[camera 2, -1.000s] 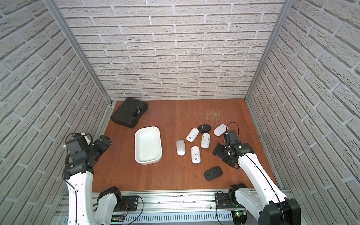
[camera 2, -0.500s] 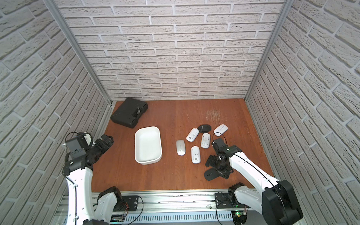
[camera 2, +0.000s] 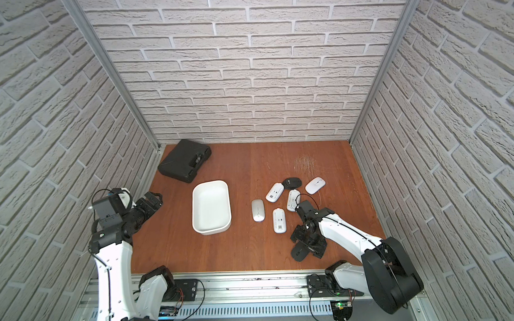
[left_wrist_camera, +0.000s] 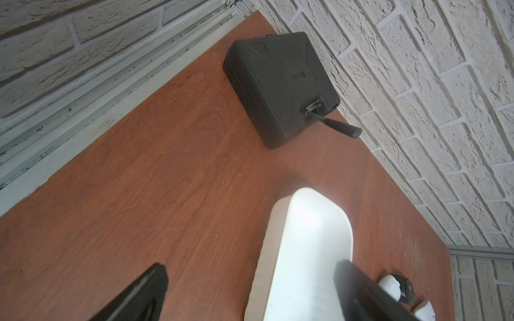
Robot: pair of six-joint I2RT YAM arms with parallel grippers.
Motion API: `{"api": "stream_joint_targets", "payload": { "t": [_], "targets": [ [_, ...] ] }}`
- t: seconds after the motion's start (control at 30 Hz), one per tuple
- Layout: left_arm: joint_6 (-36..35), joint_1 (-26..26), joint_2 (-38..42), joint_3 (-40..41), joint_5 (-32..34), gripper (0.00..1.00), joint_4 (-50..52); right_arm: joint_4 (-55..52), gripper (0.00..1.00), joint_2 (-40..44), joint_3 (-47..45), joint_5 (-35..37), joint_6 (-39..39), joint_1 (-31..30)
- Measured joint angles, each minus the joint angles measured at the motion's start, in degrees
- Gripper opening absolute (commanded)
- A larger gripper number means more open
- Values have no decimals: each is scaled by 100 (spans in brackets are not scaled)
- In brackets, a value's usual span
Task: Put the mouse in the storage box
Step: Pick up the mouse from the center of the board.
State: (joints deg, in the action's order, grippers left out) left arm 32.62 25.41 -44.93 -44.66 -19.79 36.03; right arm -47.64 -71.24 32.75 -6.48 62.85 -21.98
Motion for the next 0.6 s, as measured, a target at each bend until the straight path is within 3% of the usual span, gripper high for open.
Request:
{"api": "stream_joint_targets", "payload": {
  "t": [0.4, 0.6],
  "targets": [
    [-94, -74, -192, 0, -350, 95, -2, -151, 61, -140, 44, 164, -114, -98],
    [-114, -446, -345, 0, -367, 93, -2, 94, 49, -173, 168, 188, -522, -114]
  ]
}}
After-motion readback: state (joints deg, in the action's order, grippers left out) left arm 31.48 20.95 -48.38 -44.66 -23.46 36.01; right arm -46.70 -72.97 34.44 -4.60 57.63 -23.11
